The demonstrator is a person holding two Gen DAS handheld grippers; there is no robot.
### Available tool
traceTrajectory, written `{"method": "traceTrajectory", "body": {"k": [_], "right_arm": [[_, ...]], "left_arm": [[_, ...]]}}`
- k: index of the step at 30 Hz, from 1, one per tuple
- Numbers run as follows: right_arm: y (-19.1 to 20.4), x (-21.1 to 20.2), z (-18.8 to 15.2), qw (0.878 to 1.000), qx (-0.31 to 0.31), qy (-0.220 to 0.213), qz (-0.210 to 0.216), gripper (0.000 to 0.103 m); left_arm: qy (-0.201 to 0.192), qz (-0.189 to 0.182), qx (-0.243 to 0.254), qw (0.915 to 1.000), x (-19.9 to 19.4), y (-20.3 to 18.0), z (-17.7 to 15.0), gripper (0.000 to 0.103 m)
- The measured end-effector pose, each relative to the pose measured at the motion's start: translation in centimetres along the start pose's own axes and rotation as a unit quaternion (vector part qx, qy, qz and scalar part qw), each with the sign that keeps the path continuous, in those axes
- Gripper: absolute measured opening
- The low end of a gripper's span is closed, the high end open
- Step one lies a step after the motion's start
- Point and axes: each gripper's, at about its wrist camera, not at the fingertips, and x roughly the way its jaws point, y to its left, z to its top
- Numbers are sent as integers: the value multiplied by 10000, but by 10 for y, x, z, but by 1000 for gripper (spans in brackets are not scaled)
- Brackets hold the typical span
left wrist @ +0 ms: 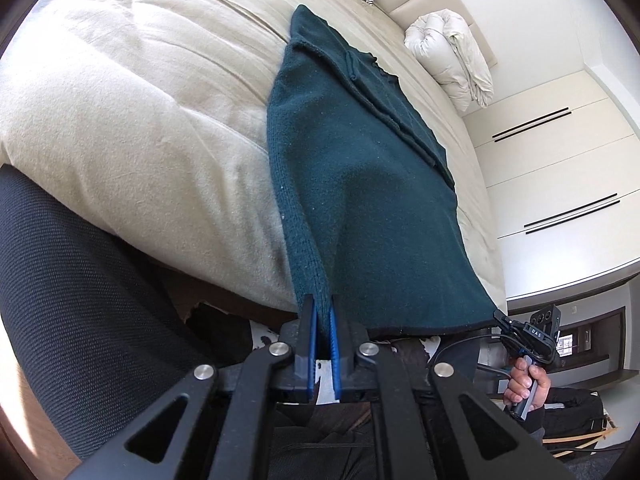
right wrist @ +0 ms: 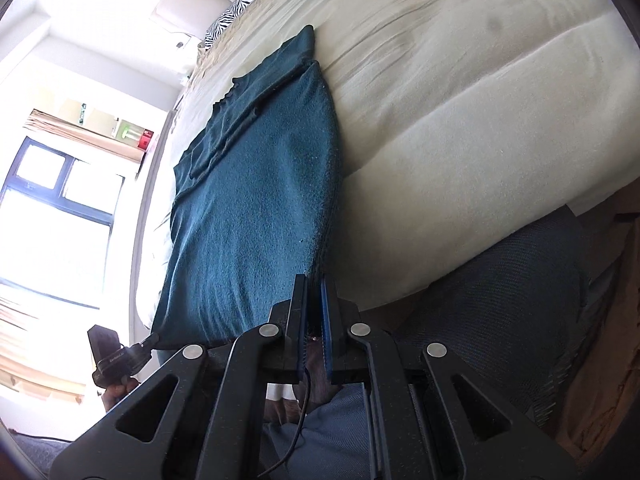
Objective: Fold small clothes
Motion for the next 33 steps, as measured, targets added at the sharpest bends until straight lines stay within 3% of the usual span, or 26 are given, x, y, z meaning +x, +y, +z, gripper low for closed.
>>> {"method": "traceTrajectory", "body": {"k": [10, 21, 33], "right_arm": [[16, -11, 35, 9962, 117, -438, 740, 5], [56, -1, 109, 9869, 153, -973, 1277, 5], [72, 33, 198, 9824, 322, -1277, 1326, 5]], "left_arm": [[-541, -667, -225, 9961, -14, -16, 33, 7], [-1211, -1503, -384, 9805, -18, -41, 104, 7], [-1581, -1619, -486, 9728, -7, -49, 193, 7]]}}
